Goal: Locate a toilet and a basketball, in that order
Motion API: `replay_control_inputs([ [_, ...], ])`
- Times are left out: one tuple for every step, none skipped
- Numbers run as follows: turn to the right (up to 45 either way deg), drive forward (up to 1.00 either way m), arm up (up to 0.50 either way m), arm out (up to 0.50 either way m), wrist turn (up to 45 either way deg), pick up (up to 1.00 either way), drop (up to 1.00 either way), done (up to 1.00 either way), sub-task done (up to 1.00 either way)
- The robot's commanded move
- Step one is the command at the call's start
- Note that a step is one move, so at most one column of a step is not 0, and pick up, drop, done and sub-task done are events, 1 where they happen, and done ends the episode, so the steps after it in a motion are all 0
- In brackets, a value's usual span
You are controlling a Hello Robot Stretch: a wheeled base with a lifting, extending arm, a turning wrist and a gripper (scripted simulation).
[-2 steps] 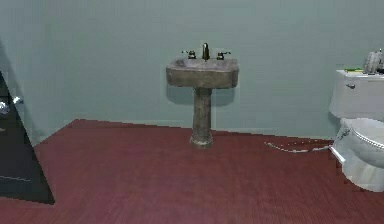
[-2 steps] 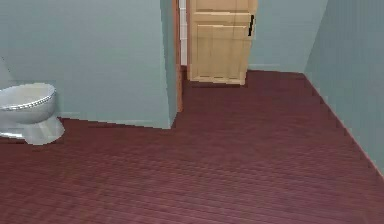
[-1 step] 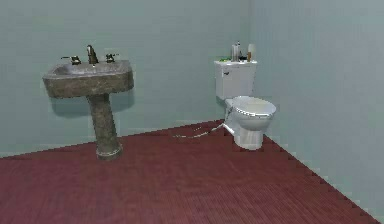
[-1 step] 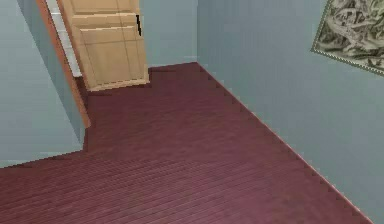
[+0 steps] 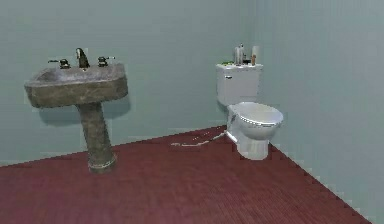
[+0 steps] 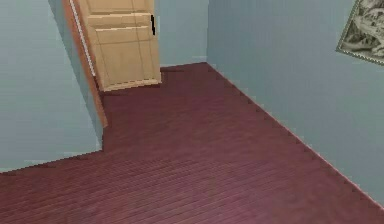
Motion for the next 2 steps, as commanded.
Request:
replay_control_inputs([
  [3.0, 0.00, 0.00, 0.00, 0.0, 0.00, 0.00, 0.00, 0.00],
  [0.0, 1.00, 0.00, 0.00, 0.0, 0.00, 0.00, 0.00, 0.00],
])
